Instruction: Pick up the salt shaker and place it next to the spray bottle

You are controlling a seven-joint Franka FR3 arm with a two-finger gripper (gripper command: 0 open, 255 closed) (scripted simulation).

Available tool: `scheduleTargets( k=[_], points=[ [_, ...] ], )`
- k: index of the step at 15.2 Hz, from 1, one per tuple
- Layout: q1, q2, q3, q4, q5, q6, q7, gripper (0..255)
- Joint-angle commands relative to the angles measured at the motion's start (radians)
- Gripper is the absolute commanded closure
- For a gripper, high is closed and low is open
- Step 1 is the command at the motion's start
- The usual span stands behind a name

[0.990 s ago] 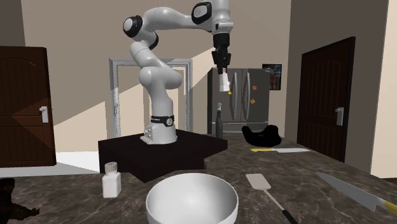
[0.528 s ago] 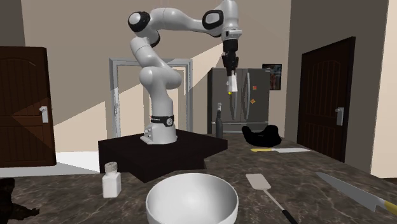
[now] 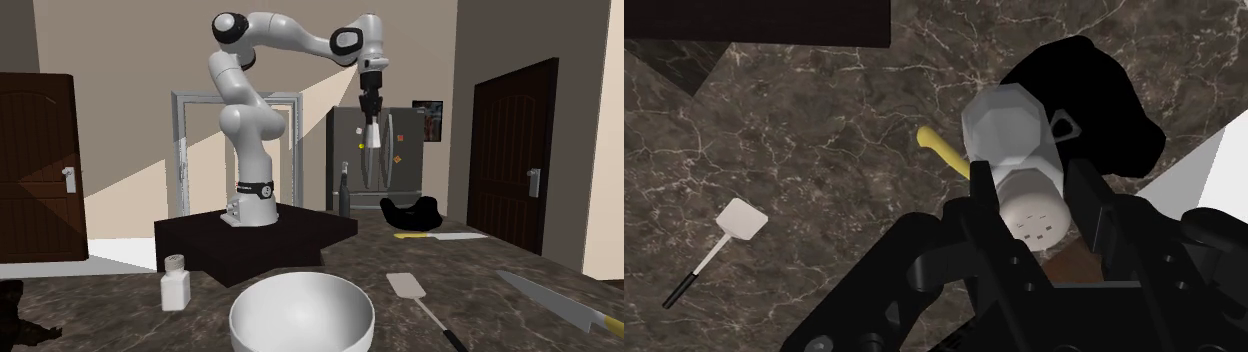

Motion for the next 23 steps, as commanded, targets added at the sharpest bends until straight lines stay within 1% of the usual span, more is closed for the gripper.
scheduleTargets(
  k=[1, 12, 23],
  points=[
    [0.003, 0.004, 0.01, -0.023, 0.007, 0.028, 0.0, 255],
    [0.008, 0.043, 0.059, -0.14, 0.039, 0.185, -0.013, 255],
    [0.004, 0.124, 0.119, -0.234, 0.066, 0.359, -0.022, 255]
  ],
)
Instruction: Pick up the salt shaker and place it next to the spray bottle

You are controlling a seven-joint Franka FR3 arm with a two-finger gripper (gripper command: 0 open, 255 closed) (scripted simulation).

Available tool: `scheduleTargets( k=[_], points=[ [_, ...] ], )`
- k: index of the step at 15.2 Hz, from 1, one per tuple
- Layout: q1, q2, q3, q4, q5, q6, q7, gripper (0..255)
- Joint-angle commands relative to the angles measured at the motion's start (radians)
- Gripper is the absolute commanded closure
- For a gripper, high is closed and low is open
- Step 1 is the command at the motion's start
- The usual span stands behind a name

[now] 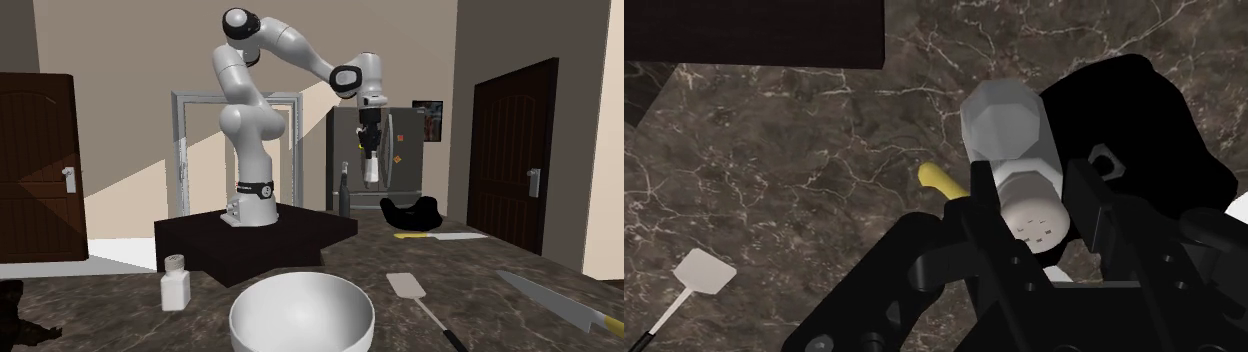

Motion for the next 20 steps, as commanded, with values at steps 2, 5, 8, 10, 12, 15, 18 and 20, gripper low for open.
scheduleTargets(
  k=[2, 5, 8, 10, 12, 15, 18, 20],
  points=[
    [-0.004, 0.032, 0.02, -0.021, 0.005, 0.054, 0.0, 255],
    [-0.009, 0.065, 0.038, -0.041, 0.008, 0.106, 0.0, 255],
    [-0.016, 0.102, 0.058, -0.059, 0.009, 0.161, 0.001, 255],
    [-0.022, 0.129, 0.071, -0.07, 0.008, 0.198, 0.003, 255],
    [-0.029, 0.158, 0.085, -0.08, 0.004, 0.236, 0.006, 255],
    [-0.042, 0.205, 0.107, -0.094, -0.006, 0.295, 0.014, 255],
    [-0.059, 0.256, 0.13, -0.105, -0.024, 0.355, 0.027, 255],
    [-0.072, 0.294, 0.146, -0.112, -0.043, 0.397, 0.039, 255]
  ],
)
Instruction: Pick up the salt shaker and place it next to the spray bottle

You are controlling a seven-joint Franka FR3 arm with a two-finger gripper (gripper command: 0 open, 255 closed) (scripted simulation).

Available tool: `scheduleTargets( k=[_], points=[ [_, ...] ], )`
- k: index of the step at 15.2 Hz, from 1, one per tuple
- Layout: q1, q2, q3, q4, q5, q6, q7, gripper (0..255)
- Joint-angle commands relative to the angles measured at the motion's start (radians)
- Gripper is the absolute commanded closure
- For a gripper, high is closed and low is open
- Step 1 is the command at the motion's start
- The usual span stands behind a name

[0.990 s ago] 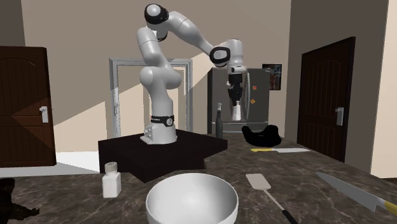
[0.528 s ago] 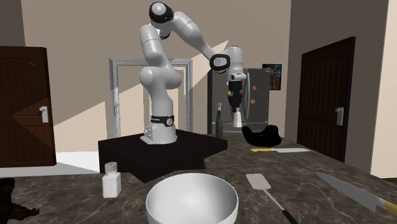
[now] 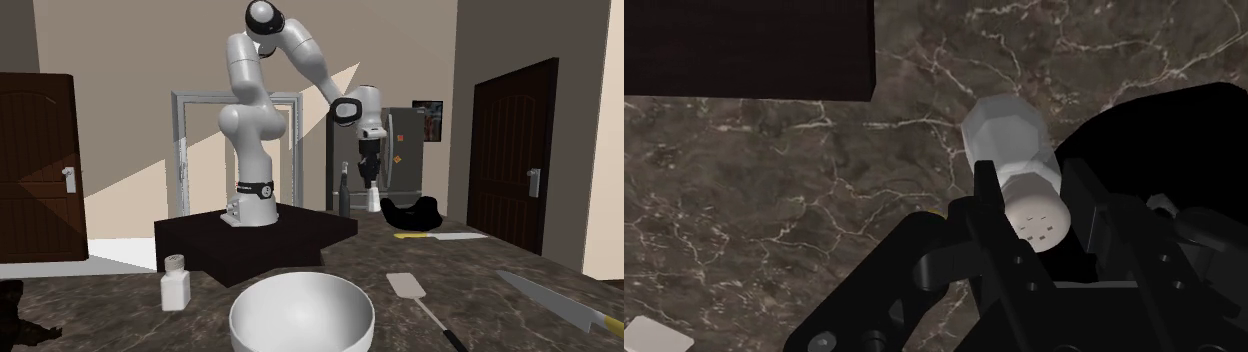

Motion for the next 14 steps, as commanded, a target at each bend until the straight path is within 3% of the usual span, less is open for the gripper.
scheduleTargets(
  k=[1, 7, 12, 14],
  points=[
    [-0.014, 0.036, 0.014, -0.007, -0.019, 0.041, 0.011, 255],
    [-0.073, 0.167, 0.058, -0.022, -0.146, 0.17, 0.097, 255],
    [-0.104, 0.287, 0.044, -0.028, -0.367, 0.265, 0.25, 255],
    [-0.1, 0.286, 0.04, -0.028, -0.366, 0.265, 0.249, 255]
  ],
)
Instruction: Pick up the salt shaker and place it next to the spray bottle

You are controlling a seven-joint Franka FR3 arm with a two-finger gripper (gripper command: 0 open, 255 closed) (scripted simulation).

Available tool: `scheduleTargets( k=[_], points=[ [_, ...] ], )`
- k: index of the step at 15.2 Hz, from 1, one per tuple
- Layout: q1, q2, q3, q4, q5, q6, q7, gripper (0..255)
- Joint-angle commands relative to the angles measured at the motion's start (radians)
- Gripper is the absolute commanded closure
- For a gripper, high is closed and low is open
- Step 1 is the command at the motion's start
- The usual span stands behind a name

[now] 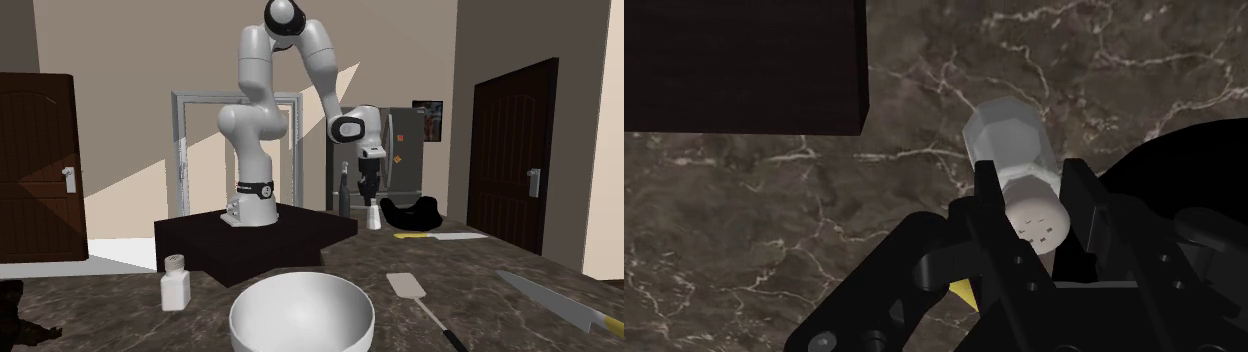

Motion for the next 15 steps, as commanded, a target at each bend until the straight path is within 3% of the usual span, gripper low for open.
scheduleTargets(
  k=[1, 6, 7, 12, 14, 15],
  points=[
    [0.001, 0.005, -0.003, 0.0, -0.011, 0.004, 0.008, 255],
    [0.001, 0.005, -0.003, 0.0, -0.011, 0.004, 0.008, 255],
    [0.001, 0.005, -0.003, 0.0, -0.011, 0.004, 0.008, 0],
    [0.001, 0.005, -0.003, 0.0, -0.011, 0.004, 0.008, 0],
    [-0.02, -0.134, 0.066, 0.002, 0.246, -0.1, -0.175, 0],
    [0.004, -0.197, 0.051, 0.006, 0.323, -0.157, -0.229, 0]
  ],
)
